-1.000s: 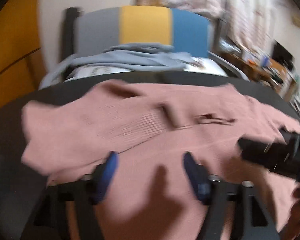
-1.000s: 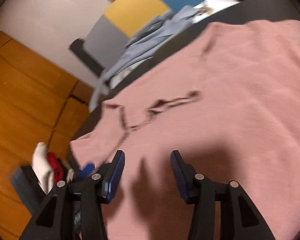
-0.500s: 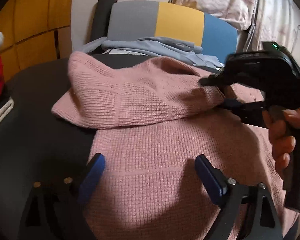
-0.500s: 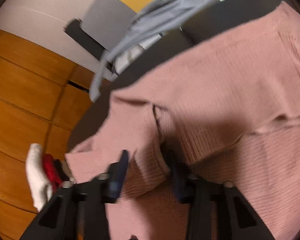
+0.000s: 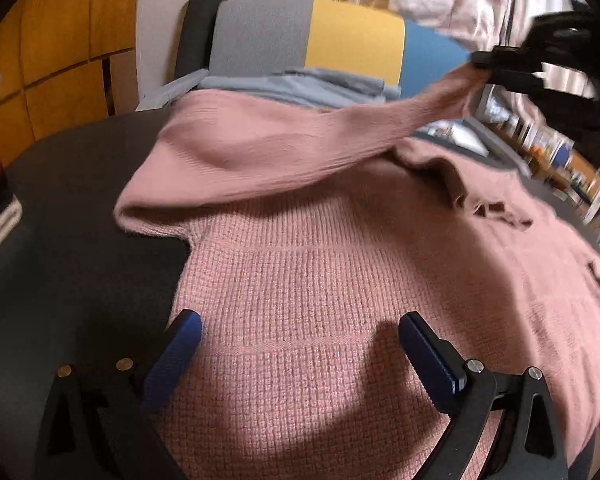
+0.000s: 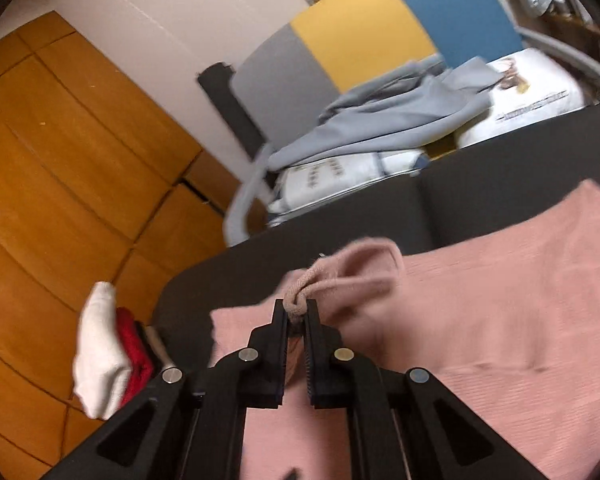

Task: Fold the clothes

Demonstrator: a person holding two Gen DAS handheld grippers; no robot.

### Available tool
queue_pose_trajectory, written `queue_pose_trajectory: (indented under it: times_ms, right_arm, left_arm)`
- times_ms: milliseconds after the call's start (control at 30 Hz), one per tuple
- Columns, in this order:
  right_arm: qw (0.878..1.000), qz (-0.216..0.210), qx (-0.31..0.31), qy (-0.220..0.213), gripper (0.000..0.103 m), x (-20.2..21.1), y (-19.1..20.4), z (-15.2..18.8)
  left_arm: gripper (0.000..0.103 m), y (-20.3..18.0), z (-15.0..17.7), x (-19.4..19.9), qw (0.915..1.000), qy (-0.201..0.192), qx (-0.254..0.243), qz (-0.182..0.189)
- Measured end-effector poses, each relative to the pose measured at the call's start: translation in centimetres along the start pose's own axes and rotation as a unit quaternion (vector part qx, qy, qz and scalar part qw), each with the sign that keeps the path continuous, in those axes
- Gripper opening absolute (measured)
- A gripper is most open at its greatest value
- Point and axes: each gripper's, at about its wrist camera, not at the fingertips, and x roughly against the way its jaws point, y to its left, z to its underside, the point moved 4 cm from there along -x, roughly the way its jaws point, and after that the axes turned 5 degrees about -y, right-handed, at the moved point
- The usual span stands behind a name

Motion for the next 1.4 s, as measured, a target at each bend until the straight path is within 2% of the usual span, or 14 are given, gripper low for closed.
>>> queue_pose_trajectory:
  times_ms: [100,267,400,567,667,700,767,867,1000,1067,1100,1167,1300,1400]
  right_arm:
    - [0.999,0.032,-0.009,0.003,0.006,0.4,-3.2,0.1]
    - [0.997,0.059,-0.044,-0.001,0.006,1.4,-8.2,0.6]
    - [0.996,0.069,-0.047,-0.042,0.006,3.8,-9.5,-0.1]
    - [0.994,0.094,-0.043,-0.038,0.006,4.4,-11.8,0.3]
    - [0.996,0.039,-0.079,-0.034,0.018,3.7,-12.1,0.9]
    - [0.996,0.029,-0.08,-0.031,0.032,3.3,-11.7,0.9]
    - [0.997,0.036,-0.069,-0.015,0.033,1.9,-10.9,0.8]
    - [0.996,0.09,-0.029,0.008,0.034,0.1,-10.5,0.8]
    - [0.995,0.085,-0.036,0.04,0.034,-2.0,-10.6,1.7]
    - [0.995,0.084,-0.024,0.052,0.019,-2.6,-9.9,2.2]
    - [0.995,0.085,-0.011,0.054,0.006,-2.6,-9.4,2.3]
    - [0.996,0.08,0.018,0.045,0.005,-1.9,-7.8,2.1]
    - [0.993,0.099,0.051,-0.026,0.005,2.8,-6.1,0.2]
    - [0.991,0.122,0.045,-0.034,0.005,3.9,-7.7,-0.3]
  left_arm:
    - [0.1,-0.1,-1.7,-0.4,0.9998,0.01,0.015,-0.003]
    - [0.1,1.3,-4.5,-2.8,0.998,0.012,0.019,-0.059]
    - [0.1,3.5,-5.5,-4.8,0.9941,0.021,0.018,-0.105]
    - [0.1,5.4,-4.3,-4.7,0.993,0.042,0.071,-0.085]
    - [0.1,5.7,-3.5,-3.2,0.9931,0.032,0.084,-0.076]
    - [0.1,5.8,-3.2,-2.6,0.9932,0.026,0.089,-0.071]
    - [0.1,6.1,-2.7,-1.8,0.9924,0.014,0.106,-0.061]
    - [0.1,6.1,-3.4,-1.0,0.9923,-0.005,0.113,-0.052]
    - [0.1,6.0,-5.4,-0.8,0.9926,-0.032,0.087,-0.079]
    - [0.1,5.9,-6.4,-1.1,0.992,-0.038,0.078,-0.092]
    - [0.1,5.9,-6.8,-1.1,0.9916,-0.041,0.075,-0.097]
    - [0.1,6.0,-7.6,-1.0,0.9907,-0.047,0.072,-0.105]
    - [0.1,6.6,-8.3,0.1,0.9867,-0.079,0.076,-0.121]
    - [0.101,7.1,-7.6,-0.8,0.9872,-0.059,0.079,-0.126]
